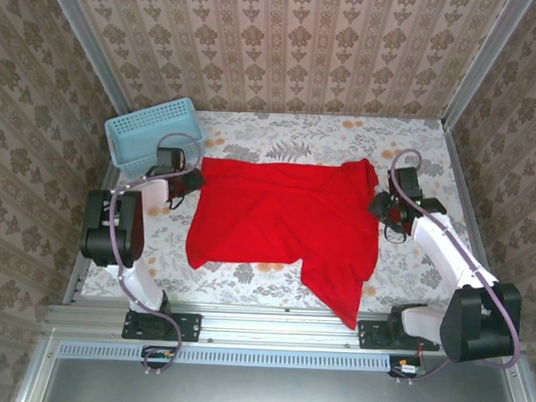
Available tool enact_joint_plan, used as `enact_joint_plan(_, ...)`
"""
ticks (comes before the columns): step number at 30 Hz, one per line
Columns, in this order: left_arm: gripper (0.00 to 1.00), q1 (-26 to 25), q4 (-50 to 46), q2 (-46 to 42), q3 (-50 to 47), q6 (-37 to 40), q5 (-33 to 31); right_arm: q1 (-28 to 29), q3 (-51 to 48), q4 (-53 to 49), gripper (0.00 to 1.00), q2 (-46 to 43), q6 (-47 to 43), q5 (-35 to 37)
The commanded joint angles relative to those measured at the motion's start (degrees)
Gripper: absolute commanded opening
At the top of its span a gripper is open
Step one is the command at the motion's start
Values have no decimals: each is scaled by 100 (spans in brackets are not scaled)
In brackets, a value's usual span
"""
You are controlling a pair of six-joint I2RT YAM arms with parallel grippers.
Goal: Fold the inside-out t-shirt
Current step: Smooth out the T-shirt at the center of the table.
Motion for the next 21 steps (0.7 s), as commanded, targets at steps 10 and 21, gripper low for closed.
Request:
enact_joint_plan(10, 51, -734, -467, 798, 1936, 243, 318, -225, 3671, 200, 53, 3653, -556, -259)
enact_joint_plan(21, 44, -692, -613, 2172, 2868, 239, 481, -570, 5569, -156, 43, 5877, -541, -1025)
